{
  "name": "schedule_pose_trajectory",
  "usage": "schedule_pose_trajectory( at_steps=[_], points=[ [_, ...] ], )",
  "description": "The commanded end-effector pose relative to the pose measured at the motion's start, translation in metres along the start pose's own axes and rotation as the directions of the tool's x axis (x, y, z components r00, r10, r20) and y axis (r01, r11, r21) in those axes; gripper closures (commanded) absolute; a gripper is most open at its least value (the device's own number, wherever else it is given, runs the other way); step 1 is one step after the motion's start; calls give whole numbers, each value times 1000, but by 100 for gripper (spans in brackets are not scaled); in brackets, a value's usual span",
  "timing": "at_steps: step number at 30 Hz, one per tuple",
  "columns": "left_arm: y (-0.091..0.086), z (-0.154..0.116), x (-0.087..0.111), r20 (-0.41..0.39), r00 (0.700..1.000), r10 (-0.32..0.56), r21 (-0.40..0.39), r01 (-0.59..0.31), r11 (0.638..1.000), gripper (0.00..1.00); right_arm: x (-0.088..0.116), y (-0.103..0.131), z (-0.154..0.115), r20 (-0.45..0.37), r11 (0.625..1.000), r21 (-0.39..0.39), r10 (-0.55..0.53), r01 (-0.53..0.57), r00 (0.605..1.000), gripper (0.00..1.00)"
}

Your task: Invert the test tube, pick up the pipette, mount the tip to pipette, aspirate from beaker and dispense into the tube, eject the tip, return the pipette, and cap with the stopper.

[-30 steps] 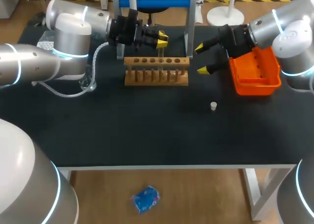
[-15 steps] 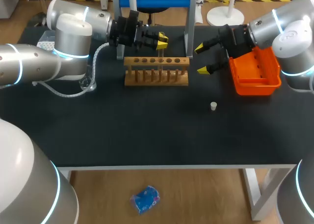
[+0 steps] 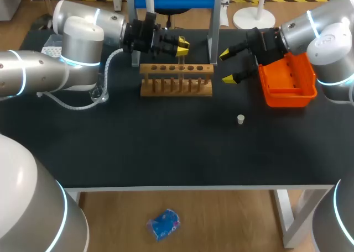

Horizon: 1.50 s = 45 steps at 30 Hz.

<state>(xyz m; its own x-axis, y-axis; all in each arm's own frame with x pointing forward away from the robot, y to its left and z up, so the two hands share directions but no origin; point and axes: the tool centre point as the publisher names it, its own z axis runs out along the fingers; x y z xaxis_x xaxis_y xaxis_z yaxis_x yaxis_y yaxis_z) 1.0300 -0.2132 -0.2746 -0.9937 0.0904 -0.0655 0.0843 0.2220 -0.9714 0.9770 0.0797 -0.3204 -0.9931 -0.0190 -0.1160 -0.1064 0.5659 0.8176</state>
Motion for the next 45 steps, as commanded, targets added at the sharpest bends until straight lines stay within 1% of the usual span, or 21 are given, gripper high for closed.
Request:
schedule_pose_trajectory(
  at_steps=[1,6,9,19,24,28,31,34,38,40,41,42,43,45],
  points=[
    [0,-2,-1,-3,1000,1,4,-1,1000,0,0,0,0,1,1000,0,-1,1,1000,0],
    [-3,-12,-1,3,1000,-2,-5,2,1000,0,0,0,0,1,1000,0,-1,1,1000,0],
    [-4,-23,1,26,1000,-7,-17,8,1000,0,0,0,0,1,1000,0,-1,1,1000,0],
    [-1,-71,8,146,989,-29,-55,38,998,0,0,0,0,1,1000,0,-1,1,1000,0],
    [-8,-95,13,224,974,-36,-75,54,996,0,0,0,0,1,1000,0,-1,1,1000,0],
    [-17,-109,20,319,947,-47,-94,81,992,0,0,0,0,1,1000,0,-1,1,1000,0],
    [-21,-117,27,428,902,-55,-105,110,988,0,0,0,0,1,1000,0,-1,1,1000,0],
    [-25,-122,33,495,867,-51,-92,110,990,0,0,0,0,1,1000,0,-1,1,1000,0],
    [-26,-127,42,548,835,-57,-80,119,990,0,0,0,0,1,1000,0,-1,1,1000,0],
    [-28,-131,45,586,809,-48,-76,114,991,0,0,0,0,1,1000,0,-1,1,1000,0],
    [-31,-133,47,601,799,-30,-84,101,991,0,-1,2,-1,2,1000,1,7,-7,1000,0],
    [-31,-133,47,601,799,-30,-84,101,991,0,0,6,-2,-23,1000,-24,14,-14,1000,0],
    [-31,-133,47,601,799,-30,-84,101,991,0,2,11,-4,-30,999,-36,18,-19,999,0],
    [-31,-133,47,601,799,-30,-84,101,991,0,3,17,-7,-47,1000,-1,18,-18,999,0]
  ],
)
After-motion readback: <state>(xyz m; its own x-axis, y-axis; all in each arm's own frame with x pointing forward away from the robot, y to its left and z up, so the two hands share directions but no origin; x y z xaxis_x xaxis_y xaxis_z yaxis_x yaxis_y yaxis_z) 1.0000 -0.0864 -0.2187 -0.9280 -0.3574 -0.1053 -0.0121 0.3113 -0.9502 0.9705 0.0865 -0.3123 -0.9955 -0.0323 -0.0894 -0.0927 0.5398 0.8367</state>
